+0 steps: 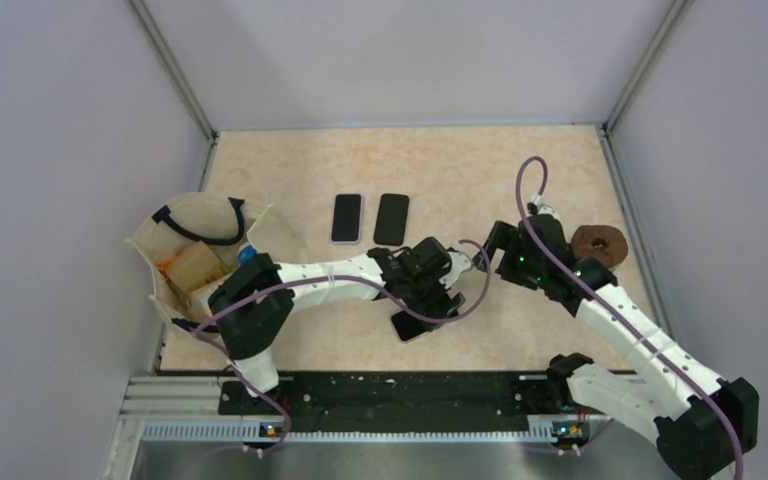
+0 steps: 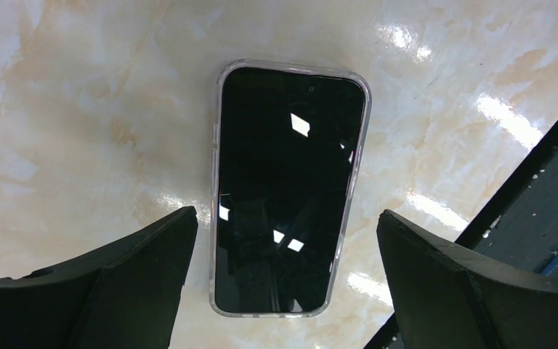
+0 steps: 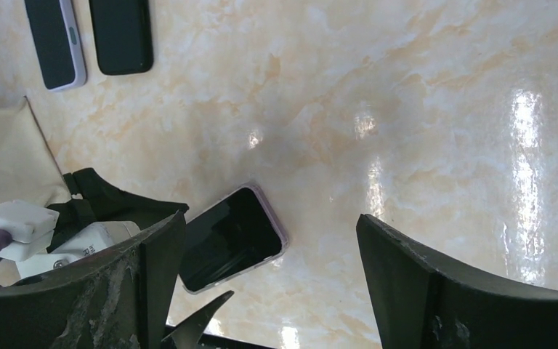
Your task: Put the phone into the phone case
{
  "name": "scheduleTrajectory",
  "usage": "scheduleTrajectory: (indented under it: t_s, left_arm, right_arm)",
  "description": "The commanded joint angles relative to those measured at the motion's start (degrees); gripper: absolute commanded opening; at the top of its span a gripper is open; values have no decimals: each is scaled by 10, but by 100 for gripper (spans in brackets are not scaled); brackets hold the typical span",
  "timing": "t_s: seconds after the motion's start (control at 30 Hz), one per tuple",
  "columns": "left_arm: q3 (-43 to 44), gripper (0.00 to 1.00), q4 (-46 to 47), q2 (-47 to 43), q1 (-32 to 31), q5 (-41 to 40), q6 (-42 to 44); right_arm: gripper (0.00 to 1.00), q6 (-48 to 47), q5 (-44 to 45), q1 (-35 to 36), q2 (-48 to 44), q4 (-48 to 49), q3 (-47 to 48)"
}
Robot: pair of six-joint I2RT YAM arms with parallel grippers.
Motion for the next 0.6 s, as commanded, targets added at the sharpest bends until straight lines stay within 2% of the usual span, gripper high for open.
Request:
scheduleTrajectory:
  t_s: [0.0,0.37,0.57]
  left_arm:
    - [-17,99,37,14,-14,1,33]
    - [-41,99,58,29,-36,-36,45]
    - [-43,99,57,40,-46,-94,56]
  right_arm:
    - [88,7,-3,-4,-8,23,0]
    - [88,8,-5,-5,-11,23,-10]
    - [88,9,-5,-5,-14,23,-17]
